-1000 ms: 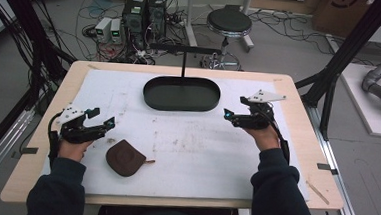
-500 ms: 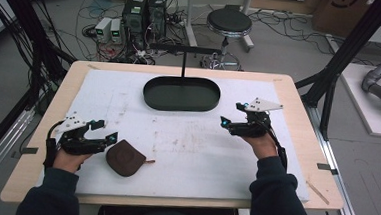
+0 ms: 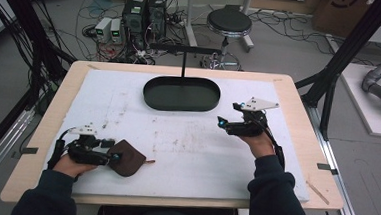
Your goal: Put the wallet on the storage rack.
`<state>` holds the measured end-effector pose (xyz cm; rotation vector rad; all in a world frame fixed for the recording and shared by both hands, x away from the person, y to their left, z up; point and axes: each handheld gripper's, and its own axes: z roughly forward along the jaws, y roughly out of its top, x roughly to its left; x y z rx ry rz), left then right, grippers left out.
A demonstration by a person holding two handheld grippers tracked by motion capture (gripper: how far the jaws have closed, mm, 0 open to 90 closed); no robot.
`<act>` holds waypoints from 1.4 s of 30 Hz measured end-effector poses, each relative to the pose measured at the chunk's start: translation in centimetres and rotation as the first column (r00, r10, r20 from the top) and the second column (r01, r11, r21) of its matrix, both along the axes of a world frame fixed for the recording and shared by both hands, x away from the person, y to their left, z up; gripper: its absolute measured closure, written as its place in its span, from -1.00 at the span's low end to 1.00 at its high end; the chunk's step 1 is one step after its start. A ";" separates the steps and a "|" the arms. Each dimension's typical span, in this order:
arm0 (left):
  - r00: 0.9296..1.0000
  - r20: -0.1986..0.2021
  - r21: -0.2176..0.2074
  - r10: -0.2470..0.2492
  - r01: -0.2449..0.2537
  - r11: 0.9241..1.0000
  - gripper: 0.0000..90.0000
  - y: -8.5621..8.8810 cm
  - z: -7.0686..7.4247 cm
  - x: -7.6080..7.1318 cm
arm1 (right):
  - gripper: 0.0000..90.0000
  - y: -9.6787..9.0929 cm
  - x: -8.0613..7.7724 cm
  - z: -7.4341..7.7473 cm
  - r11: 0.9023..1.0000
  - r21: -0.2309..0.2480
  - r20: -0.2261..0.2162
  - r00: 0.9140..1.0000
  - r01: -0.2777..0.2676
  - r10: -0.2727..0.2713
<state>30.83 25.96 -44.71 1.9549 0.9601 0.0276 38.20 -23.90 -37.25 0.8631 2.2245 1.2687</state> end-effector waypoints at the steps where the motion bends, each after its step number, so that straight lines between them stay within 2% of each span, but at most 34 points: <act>1: 1.000 -0.007 -0.006 -0.001 0.000 1.000 -0.28 0.0 0.0 0.1 | -0.54 0.0 0.0 0.0 1.000 0.000 0.001 1.000 -0.001 0.001; 7: 0.999 0.004 0.017 0.047 -0.048 0.999 -0.20 -1.2 0.2 0.5 | -0.54 0.0 0.0 0.0 1.000 -0.002 0.003 1.000 0.001 -0.001; 11: 0.997 0.044 0.033 0.064 -0.065 0.997 -0.08 -1.9 0.4 0.8 | -0.53 -0.1 0.0 0.0 1.000 0.001 0.000 1.000 0.002 -0.002; 14: 0.995 0.059 0.043 0.084 -0.087 0.995 -0.05 -2.3 0.5 1.2 | -0.54 -0.1 0.1 -0.1 1.000 -0.001 -0.002 1.000 0.004 -0.004; 21: 0.989 0.070 0.042 0.128 -0.131 0.990 -0.02 -3.7 0.5 2.4 | -0.54 0.0 0.3 -0.2 1.000 -0.002 -0.005 1.000 0.004 -0.005; 26: 0.988 0.076 0.033 0.135 -0.137 0.990 -0.02 -4.5 0.4 3.1 | -0.54 0.1 0.3 -0.3 1.000 -0.006 -0.015 1.000 0.006 -0.006; 28: 0.986 0.097 0.035 0.136 -0.140 0.990 -0.05 -4.5 0.4 3.1 | -0.54 0.3 0.3 -0.4 1.000 -0.004 -0.018 1.000 0.002 -0.002; 29: 0.979 0.138 0.047 0.151 -0.159 0.986 -0.09 -4.4 0.6 2.9 | -0.54 0.4 0.3 -0.4 1.000 0.000 -0.018 1.000 -0.005 0.005; 30: 0.968 0.184 0.046 0.172 -0.184 0.982 -0.10 -4.1 0.9 2.8 | -0.54 0.7 0.3 -0.5 1.000 0.013 -0.027 1.000 -0.012 0.013; 31: 0.955 0.221 0.021 0.198 -0.208 0.978 -0.18 -3.7 1.2 2.8 | -0.54 1.0 0.3 -0.5 0.999 0.028 -0.031 0.999 -0.022 0.023; 33: 0.926 0.282 -0.020 0.252 -0.257 0.966 -0.38 -2.6 1.8 2.6 | -0.54 2.7 0.4 -0.9 0.997 0.047 -0.043 0.997 -0.055 0.057; 35: 0.893 0.343 -0.039 0.292 -0.297 0.954 -0.46 -1.5 2.4 2.4 | -0.54 3.4 0.4 -1.1 0.996 0.047 -0.045 0.996 -0.070 0.073; 37: 0.871 0.369 -0.058 0.323 -0.325 0.944 -0.55 -0.1 2.8 2.1 | -0.54 4.9 0.5 -1.4 0.992 0.051 -0.070 0.991 -0.112 0.115; 41: 0.826 0.408 -0.070 0.390 -0.398 0.915 -0.55 2.3 3.3 1.6 | -0.54 8.5 0.6 -2.1 0.981 0.052 -0.090 0.978 -0.185 0.189; 42: 0.817 0.414 -0.075 0.402 -0.409 0.909 -0.55 2.8 3.3 1.5 | -0.54 9.4 0.6 -2.4 0.979 0.058 -0.099 0.974 -0.198 0.203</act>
